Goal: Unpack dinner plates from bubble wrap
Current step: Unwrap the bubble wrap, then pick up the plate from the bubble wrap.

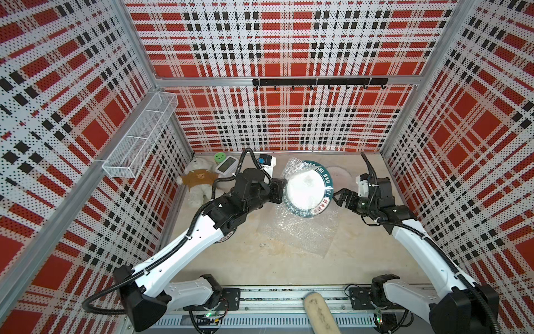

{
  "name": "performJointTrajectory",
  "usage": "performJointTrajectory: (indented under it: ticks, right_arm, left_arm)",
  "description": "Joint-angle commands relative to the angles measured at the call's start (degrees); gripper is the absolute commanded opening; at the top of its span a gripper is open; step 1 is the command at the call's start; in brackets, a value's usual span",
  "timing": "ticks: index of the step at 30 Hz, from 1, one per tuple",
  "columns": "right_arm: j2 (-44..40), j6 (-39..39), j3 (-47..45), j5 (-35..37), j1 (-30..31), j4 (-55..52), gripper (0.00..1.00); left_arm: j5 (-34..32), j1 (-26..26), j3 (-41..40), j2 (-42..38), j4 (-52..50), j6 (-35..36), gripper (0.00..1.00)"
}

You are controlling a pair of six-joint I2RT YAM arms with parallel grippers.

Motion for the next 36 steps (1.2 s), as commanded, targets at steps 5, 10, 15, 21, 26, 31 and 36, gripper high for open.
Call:
performJointTrajectory:
  ticks: [5,10,15,21,26,31,36]
  right_arm:
    - [-2.2,0.4,1.6,3.1,-0.7,-1.7,1.00]
    - [-3.3,0.4,-0.3,3.7,-0.9,-1.6,1.00]
    - [-1.8,-1.0,-1.2,-0.9,-0.9,-1.0,1.00]
    - [-0.2,0.6,-5.7,-5.2,-0.6,3.6,1.00]
    - [2.0,1.1,-7.1,-6.0,1.8,5.9,1.00]
    - [4.2,1.5,-8.7,-7.6,3.9,8.9,0.99]
    - [8.4,0.0,-8.9,-8.2,5.6,10.7,0.92]
  left_arm:
    - [15.0,4.2,-11.5,4.2,19.4,-20.5,0.00]
    - [17.2,7.8,-19.1,6.7,22.7,-20.8,0.00]
    - [17.5,10.1,-26.9,9.8,27.4,-20.9,0.00]
    - [18.2,11.3,-32.0,15.9,33.3,-20.6,0.00]
    - [16.8,12.0,-34.0,19.5,36.0,-19.8,0.00]
    - [15.8,12.9,-35.7,21.6,37.4,-20.1,0.20]
    - [15.0,13.7,-37.1,18.2,35.7,-20.1,0.40]
